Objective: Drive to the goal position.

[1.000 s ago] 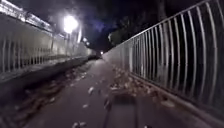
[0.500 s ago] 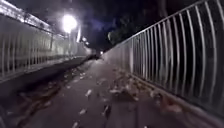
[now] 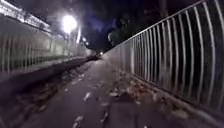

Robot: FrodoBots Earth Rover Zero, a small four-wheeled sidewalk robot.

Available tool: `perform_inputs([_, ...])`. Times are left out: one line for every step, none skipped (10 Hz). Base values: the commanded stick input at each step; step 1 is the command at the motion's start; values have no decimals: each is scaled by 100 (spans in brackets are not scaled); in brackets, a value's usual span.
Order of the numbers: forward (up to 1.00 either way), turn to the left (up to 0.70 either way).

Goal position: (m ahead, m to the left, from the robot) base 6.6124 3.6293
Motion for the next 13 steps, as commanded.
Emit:
perform_inputs([30,1])
perform_inputs([30,1])
perform_inputs([30,1])
perform_inputs([30,1])
perform_inputs([30,1])
perform_inputs([30,1])
perform_inputs([30,1])
perform_inputs([30,1])
perform_inputs([30,1])
perform_inputs([30,1])
perform_inputs([30,1])
perform_inputs([30,1])
perform_inputs([30,1])
